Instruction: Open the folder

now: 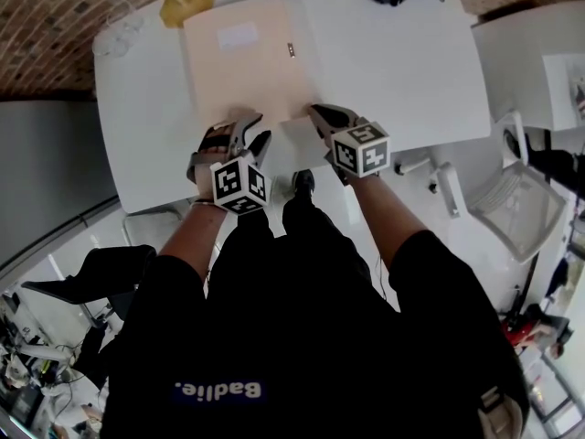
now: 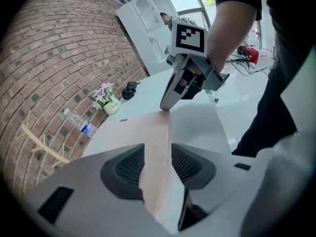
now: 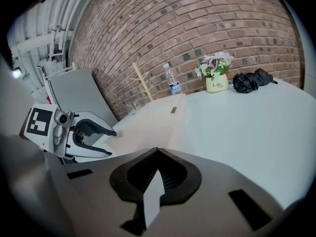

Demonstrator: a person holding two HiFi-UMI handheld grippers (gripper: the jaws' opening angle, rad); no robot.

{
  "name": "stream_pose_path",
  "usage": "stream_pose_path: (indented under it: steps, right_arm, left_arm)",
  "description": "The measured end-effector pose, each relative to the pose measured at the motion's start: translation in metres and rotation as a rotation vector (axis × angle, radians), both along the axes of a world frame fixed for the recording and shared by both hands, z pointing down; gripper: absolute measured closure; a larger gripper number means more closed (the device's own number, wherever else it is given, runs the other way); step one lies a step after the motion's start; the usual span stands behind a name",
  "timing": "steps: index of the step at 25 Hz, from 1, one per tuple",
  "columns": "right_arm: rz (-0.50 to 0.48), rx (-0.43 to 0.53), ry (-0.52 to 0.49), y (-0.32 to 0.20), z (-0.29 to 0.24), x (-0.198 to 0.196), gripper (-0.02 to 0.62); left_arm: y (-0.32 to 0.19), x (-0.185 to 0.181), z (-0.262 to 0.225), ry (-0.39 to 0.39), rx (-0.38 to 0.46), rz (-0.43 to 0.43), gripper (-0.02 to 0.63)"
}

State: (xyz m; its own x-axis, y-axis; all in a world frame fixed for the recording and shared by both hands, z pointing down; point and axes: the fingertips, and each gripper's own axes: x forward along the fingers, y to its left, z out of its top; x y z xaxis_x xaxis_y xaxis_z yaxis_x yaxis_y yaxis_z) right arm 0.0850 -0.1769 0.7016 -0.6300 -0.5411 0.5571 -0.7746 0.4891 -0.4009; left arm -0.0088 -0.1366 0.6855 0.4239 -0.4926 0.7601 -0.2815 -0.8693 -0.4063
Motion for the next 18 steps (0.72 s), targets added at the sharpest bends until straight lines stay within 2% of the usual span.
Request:
stream_pose_path:
  steps: [7,11,18]
  right_arm:
    - [-0.010,0.007,0.010,0.000,-0.001,0.001,0.566]
    - [-0.017,0.010,0.012,0.000,0.000,-0.001,0.566]
    - [-0.039,0.011,0.018,0.002,0.001,-0.004,0.566]
  left_arm:
    - [-0.012,-0.010,0.010,-0.111,0.027,0.014,0.396]
    - [-0.014,-0.013,0.013,-0.133,0.034,0.036,0.393]
    - [-0.008,-0.016,0.010,-0.111,-0.012,0.042,0.485]
